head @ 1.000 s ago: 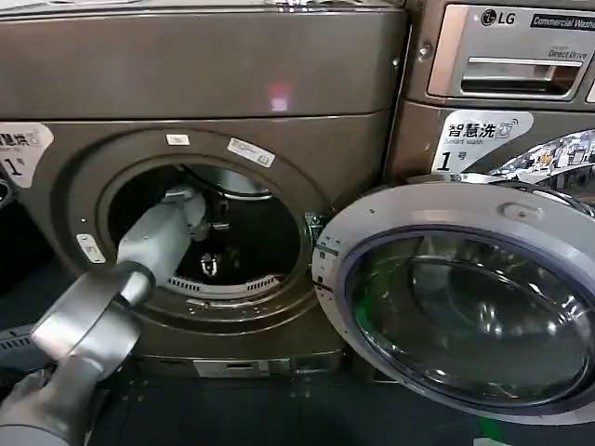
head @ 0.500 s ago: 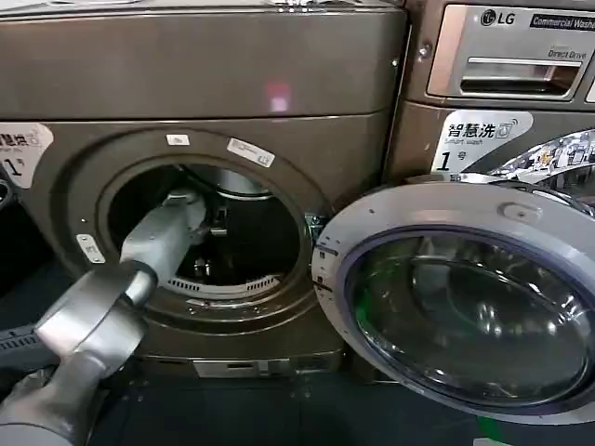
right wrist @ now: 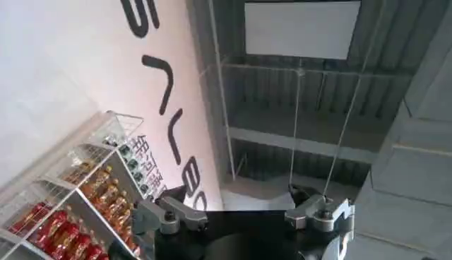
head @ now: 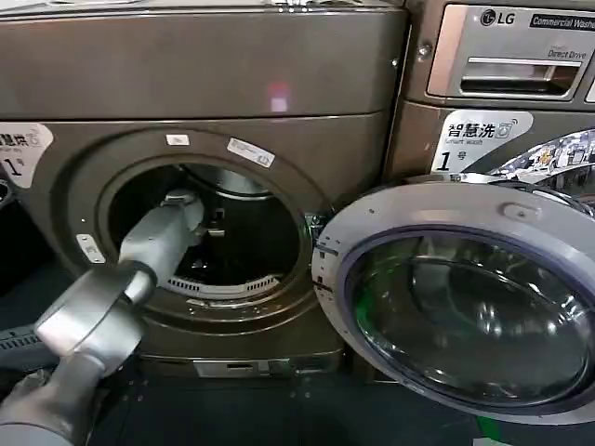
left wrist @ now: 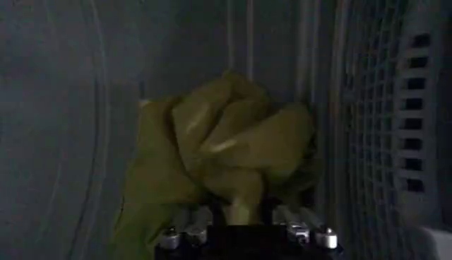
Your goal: Grasp the clothes from the dryer.
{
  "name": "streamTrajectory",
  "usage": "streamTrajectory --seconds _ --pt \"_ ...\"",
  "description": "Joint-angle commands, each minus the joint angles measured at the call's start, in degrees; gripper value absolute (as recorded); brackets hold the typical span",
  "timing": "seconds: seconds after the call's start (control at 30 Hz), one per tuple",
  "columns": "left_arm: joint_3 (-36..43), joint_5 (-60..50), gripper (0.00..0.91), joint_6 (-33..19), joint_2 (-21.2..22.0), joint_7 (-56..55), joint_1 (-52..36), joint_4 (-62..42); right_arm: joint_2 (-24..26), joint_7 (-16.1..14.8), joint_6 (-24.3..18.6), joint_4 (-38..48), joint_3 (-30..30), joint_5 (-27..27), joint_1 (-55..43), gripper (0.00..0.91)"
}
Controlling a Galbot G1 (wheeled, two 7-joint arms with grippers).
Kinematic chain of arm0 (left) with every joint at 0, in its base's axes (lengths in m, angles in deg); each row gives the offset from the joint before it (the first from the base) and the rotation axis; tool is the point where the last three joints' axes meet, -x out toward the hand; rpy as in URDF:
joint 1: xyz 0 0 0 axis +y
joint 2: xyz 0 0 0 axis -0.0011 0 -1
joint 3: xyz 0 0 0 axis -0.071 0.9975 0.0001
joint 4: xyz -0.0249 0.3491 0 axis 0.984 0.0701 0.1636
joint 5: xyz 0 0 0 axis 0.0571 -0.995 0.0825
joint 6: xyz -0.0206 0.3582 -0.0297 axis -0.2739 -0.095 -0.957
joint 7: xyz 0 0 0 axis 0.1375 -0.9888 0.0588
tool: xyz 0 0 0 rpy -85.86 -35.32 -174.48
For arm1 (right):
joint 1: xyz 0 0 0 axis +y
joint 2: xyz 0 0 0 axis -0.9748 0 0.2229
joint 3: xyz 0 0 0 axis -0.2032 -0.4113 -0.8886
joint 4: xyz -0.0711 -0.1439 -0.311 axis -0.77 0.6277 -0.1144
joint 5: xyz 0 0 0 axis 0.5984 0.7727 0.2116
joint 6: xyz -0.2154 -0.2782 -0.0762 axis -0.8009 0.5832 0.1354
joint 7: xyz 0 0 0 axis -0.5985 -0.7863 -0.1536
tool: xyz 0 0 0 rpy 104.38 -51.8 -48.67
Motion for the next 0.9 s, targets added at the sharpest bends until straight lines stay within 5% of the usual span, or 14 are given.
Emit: streamTrajectory --seconds 0.03,0.47,0.9 --pt "0.11 1.60 0.000 0.19 0.02 -0.64 0.18 -0.28 -0.09 0.03 -0.05 -0.03 0.07 0.02 0.10 0.907" --pt "-6.81 16.72 0.000 3.42 -0.52 -16.62 2.70 2.22 -0.13 0.03 -0.15 -0.28 -0.50 0.05 -0.43 0.907" --pt "-24.11 27.51 0.000 7.32 -0.26 -35.30 10.92 11.81 -0.38 0.20 -0.19 -1.17 -1.72 0.11 -1.49 0.907"
